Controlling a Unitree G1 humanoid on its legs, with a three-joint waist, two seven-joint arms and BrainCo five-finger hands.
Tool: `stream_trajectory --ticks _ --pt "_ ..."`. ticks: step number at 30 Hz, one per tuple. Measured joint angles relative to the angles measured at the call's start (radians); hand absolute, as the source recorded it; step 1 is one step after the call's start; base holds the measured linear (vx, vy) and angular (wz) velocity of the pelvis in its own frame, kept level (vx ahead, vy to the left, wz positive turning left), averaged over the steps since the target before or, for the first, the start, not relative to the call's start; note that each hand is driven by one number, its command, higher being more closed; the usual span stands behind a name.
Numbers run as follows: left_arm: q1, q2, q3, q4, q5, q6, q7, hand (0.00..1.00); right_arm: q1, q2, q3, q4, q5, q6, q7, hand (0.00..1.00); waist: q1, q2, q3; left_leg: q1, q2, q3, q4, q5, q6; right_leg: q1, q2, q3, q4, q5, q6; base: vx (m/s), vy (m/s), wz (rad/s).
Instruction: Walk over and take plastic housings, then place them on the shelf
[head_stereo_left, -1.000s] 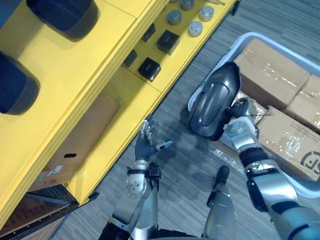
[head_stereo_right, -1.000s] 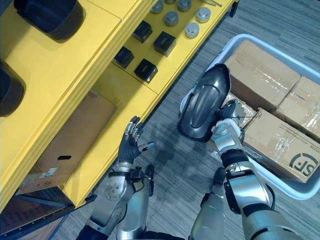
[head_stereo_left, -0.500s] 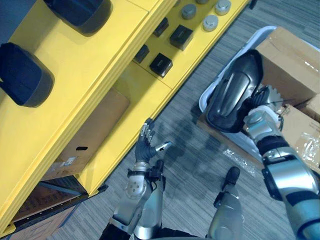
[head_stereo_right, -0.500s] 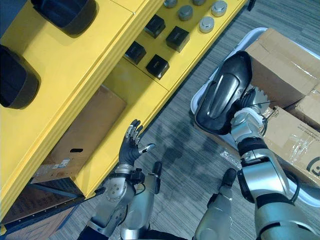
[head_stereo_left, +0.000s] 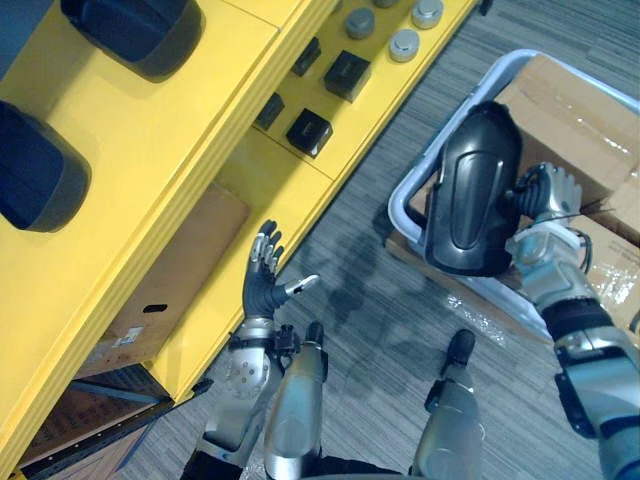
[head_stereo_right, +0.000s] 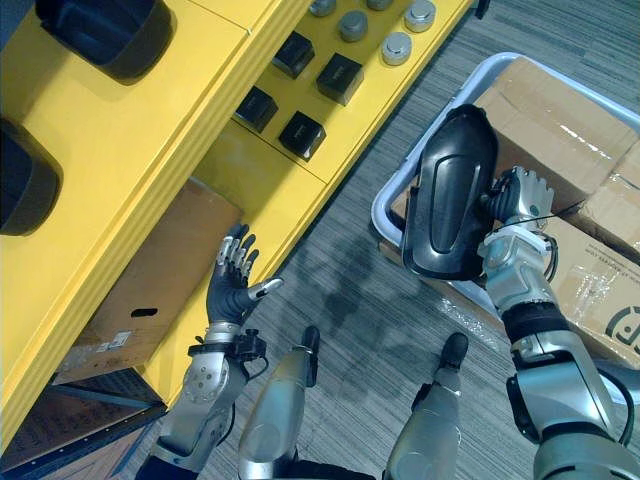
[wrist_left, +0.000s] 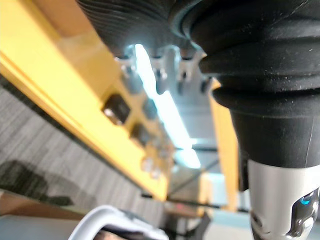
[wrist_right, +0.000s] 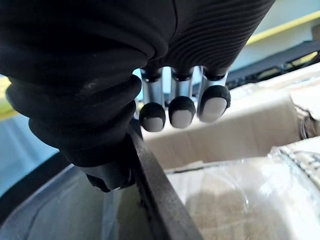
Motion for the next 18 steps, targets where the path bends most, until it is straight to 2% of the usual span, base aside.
stream_trajectory --ticks 5,8,11,15,18 --pt "0.004 0.017 0.009 -0.005 0.002 0.002 -0.015 0.0 0.078 0.009 -0.008 -0.127 -0.061 -0.001 0.023 1.0 -0.012 -0.024 0.006 0.025 0.023 0.018 -0.01 -0.005 -0.004 0.002 0.022 0.021 -0.001 -0.001 -0.002 0.02 0.008 -0.16" --pt "0.01 0.021 0.01 -0.035 0.009 0.002 -0.027 0.0 0.105 0.015 -0.008 -0.155 -0.068 0.0 0.023 1.0 -0.029 -0.038 0.005 0.031 0.025 0.021 -0.022 -0.001 -0.009 0.0 0.023 0.024 -0.001 -0.001 -0.002 0.01 0.005 -0.01" --pt "0.014 0.032 0.01 -0.039 0.03 0.002 -0.034 0.0 0.116 0.027 -0.024 -0.177 -0.078 -0.001 0.02 1.0 -0.031 -0.056 0.007 0.055 0.029 0.045 -0.039 0.001 -0.011 -0.003 0.022 0.046 0.001 -0.001 -0.002 0.03 0.027 -0.16" --pt "0.005 0.031 0.007 -0.043 0.035 0.002 -0.056 0.0 0.117 0.031 -0.063 -0.201 -0.08 -0.001 -0.005 1.0 -0.04 -0.058 0.008 0.059 0.034 0.049 -0.045 0.002 -0.012 -0.005 0.028 0.048 0.002 -0.002 -0.002 0.01 0.009 -0.05" --pt "-0.037 0.033 -0.003 -0.04 -0.006 0.018 -0.087 0.0 0.116 0.032 -0.067 -0.206 -0.08 0.0 -0.014 1.0 -0.054 -0.066 0.006 0.06 0.034 0.051 -0.047 0.002 -0.012 -0.005 0.028 0.049 -0.001 -0.002 -0.002 0.01 0.011 0.0"
